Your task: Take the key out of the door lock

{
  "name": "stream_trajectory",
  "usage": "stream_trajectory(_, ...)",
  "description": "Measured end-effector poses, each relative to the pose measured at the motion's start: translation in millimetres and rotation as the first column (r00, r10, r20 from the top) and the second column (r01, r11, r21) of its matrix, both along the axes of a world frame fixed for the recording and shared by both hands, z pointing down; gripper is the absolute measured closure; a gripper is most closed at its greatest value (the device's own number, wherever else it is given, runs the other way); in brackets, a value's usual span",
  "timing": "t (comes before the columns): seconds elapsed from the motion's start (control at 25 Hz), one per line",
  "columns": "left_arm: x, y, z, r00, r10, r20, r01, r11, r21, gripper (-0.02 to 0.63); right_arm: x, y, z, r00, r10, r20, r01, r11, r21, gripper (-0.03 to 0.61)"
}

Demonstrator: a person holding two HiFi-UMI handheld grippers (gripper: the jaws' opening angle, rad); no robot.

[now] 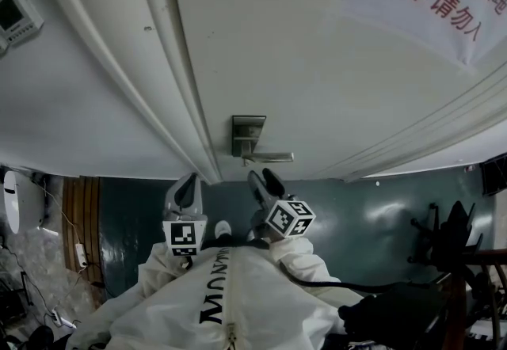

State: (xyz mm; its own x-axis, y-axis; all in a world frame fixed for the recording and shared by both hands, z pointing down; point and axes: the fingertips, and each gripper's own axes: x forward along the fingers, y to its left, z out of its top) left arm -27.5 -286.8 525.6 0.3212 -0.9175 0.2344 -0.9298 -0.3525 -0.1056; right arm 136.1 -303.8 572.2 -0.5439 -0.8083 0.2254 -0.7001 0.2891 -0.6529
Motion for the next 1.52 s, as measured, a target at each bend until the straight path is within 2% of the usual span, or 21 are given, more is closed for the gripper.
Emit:
stream_trajectory(0.28,-13,5,1,1.0,-0.017,0.017,0.018,1.0,-0.006,0.614,-13,-17,5,0.971,0.026,0.236,-0.02,0.999,-0.029,0.387)
stream_trajectory(0.48,-18,8,2,1.0,-0.024,0.02,0.024,1.0,-0.009,0.614,-16,-26,14,0.919,0.069,0.389,-0.036,0.995,-0.091,0.401)
stream_trajectory(0.68,-19,8,4,1.0,-0.025,0.018,0.025,1.0,-0.012,0.614,-20,-32,30,0.867,0.122,0.483,-0.035,0.982,-0.187,0.413)
stream_trajectory(0.8,-17,8,4,1.0,-0.019,0.018,0.02,1.0,-0.013,0.614,-24,-38,31,0.835,0.108,0.54,-0.011,0.984,-0.18,0.419)
stream_trajectory(0.88,-16,8,4,1.0,-0.019,0.019,0.019,1.0,-0.014,0.614,-25,-43,30,0.811,0.106,0.576,-0.005,0.985,-0.174,0.448)
stream_trajectory(1.12,-17,7,5,1.0,-0.022,0.021,0.023,1.0,-0.017,0.614,-26,-53,30,0.763,0.126,0.633,-0.006,0.982,-0.189,0.473)
stream_trajectory(1.2,-16,6,5,1.0,-0.02,0.022,0.021,1.0,-0.017,0.614,-27,-54,31,0.761,0.131,0.636,-0.006,0.981,-0.195,0.49)
stream_trajectory(1.28,-16,6,5,1.0,-0.02,0.021,0.02,1.0,-0.018,0.614,-26,-55,33,0.763,0.137,0.632,-0.008,0.979,-0.202,0.534)
stream_trajectory(1.52,-13,5,4,1.0,-0.016,0.022,0.017,1.0,-0.014,0.614,-26,-55,37,0.763,0.15,0.628,-0.006,0.974,-0.226,0.565)
